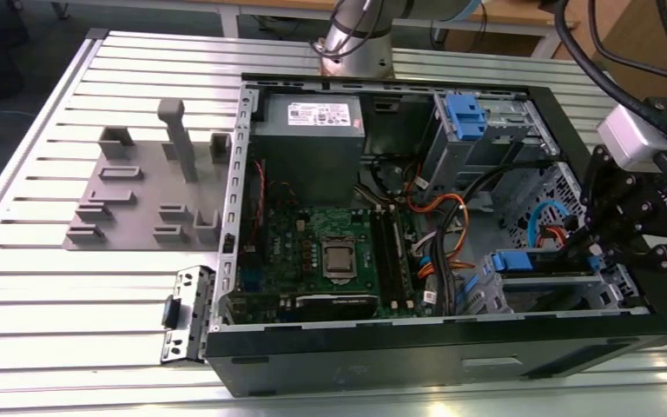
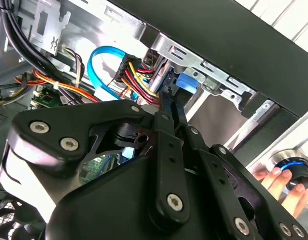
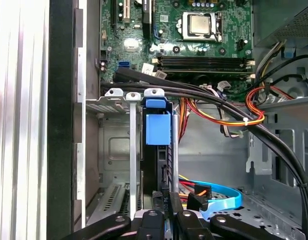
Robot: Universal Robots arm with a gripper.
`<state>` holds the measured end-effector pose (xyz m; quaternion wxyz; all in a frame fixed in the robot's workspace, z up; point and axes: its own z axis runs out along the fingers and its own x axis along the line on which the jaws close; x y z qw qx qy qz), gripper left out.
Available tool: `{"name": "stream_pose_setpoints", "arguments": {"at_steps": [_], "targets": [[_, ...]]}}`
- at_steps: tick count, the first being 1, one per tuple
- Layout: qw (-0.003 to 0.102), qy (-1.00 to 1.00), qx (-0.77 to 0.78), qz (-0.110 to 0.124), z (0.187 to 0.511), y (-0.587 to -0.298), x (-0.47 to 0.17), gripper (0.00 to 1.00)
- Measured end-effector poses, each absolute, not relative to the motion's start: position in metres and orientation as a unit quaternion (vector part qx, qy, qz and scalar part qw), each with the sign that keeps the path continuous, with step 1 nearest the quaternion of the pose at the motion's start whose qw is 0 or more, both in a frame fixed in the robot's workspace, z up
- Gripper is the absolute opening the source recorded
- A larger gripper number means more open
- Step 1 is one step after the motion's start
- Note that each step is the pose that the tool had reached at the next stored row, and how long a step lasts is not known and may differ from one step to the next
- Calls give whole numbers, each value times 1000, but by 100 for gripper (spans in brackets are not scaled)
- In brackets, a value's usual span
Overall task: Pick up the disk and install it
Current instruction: 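Insert the first disk wire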
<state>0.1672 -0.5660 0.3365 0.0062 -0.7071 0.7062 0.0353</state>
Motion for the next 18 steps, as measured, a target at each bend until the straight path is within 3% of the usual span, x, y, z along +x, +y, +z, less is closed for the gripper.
{"name": "stream_pose_setpoints", "arguments": {"at_steps": [4, 18], "targets": [[12, 706, -707, 41, 335, -566, 167, 16], [12, 706, -707, 41, 332, -569, 167, 16]]}}
